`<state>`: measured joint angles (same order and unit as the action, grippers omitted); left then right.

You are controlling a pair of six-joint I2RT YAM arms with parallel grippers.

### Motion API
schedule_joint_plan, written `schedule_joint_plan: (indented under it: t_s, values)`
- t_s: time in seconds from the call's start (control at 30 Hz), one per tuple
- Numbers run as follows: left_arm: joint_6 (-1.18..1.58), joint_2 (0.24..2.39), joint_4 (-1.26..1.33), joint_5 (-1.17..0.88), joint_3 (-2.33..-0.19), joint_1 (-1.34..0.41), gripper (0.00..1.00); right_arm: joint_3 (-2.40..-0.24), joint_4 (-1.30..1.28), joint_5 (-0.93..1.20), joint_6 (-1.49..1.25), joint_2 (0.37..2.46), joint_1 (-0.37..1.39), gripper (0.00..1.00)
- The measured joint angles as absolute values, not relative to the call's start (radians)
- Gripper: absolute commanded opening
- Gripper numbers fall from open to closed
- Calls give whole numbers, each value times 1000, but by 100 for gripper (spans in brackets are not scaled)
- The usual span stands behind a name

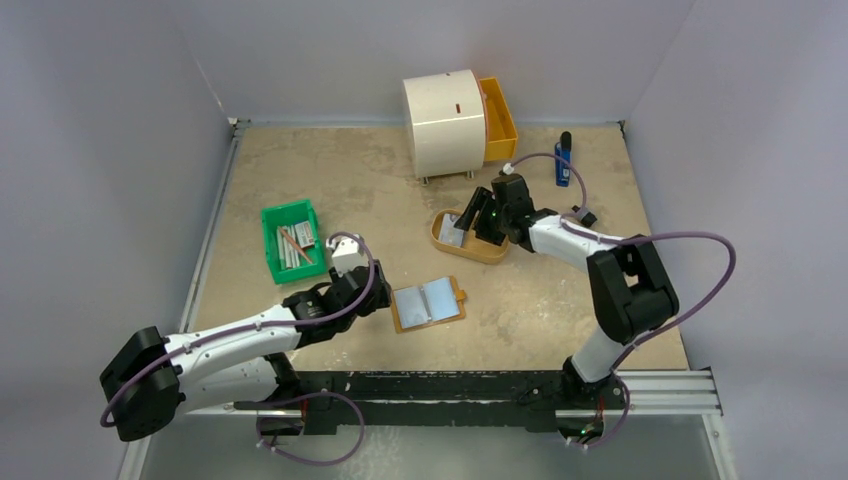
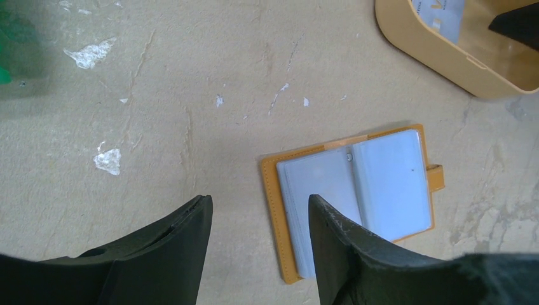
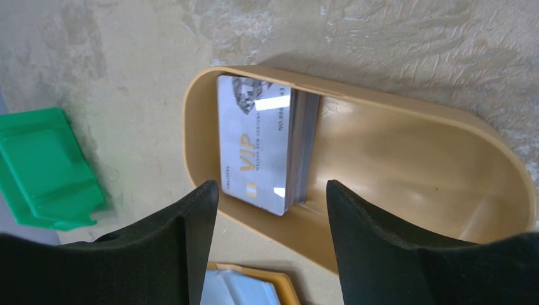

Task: Put the credit cards into the card holder
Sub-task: Pick up the credit card from the storage box.

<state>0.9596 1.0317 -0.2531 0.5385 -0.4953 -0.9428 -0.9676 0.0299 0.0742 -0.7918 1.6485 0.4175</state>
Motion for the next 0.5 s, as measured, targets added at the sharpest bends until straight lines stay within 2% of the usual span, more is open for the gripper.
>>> schedule_joint_plan:
  t_s: [0.17, 0.5]
  values:
    - [960, 1027, -244, 538, -495, -943, 56, -985, 36, 75, -789, 1716, 416, 63]
    - [960, 1027, -244, 538, -495, -943, 55, -1059, 26, 81, -771, 1802, 416, 51]
